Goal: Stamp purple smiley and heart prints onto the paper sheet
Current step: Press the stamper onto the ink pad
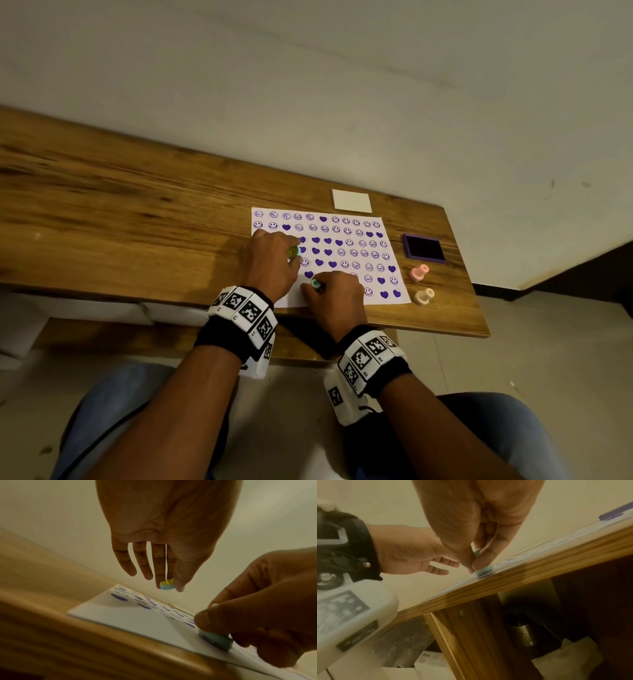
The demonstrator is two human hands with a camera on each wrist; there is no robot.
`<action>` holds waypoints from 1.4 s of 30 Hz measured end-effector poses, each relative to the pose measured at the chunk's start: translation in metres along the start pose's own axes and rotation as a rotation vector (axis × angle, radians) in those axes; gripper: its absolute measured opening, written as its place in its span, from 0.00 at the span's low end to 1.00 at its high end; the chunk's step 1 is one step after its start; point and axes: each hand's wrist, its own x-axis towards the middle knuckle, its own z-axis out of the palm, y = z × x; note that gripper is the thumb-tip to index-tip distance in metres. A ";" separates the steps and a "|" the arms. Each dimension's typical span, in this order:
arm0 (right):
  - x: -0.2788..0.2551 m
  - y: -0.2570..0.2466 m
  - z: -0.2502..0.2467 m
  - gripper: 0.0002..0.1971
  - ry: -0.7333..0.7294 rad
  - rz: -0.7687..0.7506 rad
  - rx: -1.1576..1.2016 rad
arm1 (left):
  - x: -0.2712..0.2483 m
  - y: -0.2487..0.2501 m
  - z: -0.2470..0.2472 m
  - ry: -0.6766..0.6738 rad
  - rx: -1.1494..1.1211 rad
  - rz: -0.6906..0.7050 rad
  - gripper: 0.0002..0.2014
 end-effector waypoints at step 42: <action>-0.002 0.063 -0.051 0.05 0.189 0.035 0.854 | -0.010 0.001 0.004 -0.003 -0.160 -0.093 0.15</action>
